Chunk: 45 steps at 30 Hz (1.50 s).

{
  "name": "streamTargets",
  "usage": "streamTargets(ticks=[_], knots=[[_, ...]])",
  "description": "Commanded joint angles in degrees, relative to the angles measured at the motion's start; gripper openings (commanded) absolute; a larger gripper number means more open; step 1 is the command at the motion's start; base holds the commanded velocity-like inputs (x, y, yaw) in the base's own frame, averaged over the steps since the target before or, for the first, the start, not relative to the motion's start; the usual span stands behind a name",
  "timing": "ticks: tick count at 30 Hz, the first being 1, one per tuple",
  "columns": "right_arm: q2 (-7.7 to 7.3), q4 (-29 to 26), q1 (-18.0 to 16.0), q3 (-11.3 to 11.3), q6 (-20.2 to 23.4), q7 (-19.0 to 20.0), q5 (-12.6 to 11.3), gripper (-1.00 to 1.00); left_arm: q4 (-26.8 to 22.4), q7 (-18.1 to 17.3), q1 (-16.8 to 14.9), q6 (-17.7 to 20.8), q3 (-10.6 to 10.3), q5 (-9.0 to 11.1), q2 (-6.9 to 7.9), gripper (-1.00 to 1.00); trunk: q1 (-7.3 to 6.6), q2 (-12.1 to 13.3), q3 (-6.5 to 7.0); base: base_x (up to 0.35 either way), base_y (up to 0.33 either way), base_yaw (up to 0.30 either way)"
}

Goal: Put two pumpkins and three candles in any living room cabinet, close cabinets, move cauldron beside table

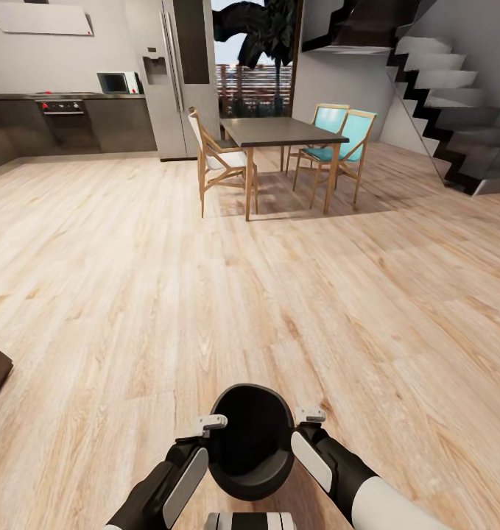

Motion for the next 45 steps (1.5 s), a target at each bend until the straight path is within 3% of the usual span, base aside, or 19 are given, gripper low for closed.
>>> streamTargets(ticks=[1, 14, 17, 45], knots=[[-0.06, -0.1, 0.0, 0.3, 0.2, -0.6, -0.4, -1.00, -0.1, 0.5, 0.0, 0.0, -0.2, 1.4, 0.03, -1.00, 0.00, 0.0, -0.06, 0.000, 0.000, 0.000], [-0.06, -0.1, 0.0, 0.2, 0.2, -0.6, -0.4, -1.00, -0.4, 0.5, 0.0, 0.0, -0.2, 1.4, -0.05, -1.00, 0.00, 0.0, -0.06, 0.000, 0.000, 0.000], [-0.06, -0.1, 0.0, 0.3, 0.2, -0.6, -0.4, -1.00, -0.4, 0.5, 0.0, 0.1, -0.2, 1.4, -0.06, -1.00, -0.08, 0.0, 0.61, 0.000, 0.000, 0.000], [-0.07, -0.1, 0.0, 0.1, 0.2, -0.6, -0.5, -1.00, -1.6, 0.5, 0.0, 0.6, -0.2, 1.5, -0.07, -1.00, -6.23, 11.3, 5.63, 0.000, 0.000, 0.000]])
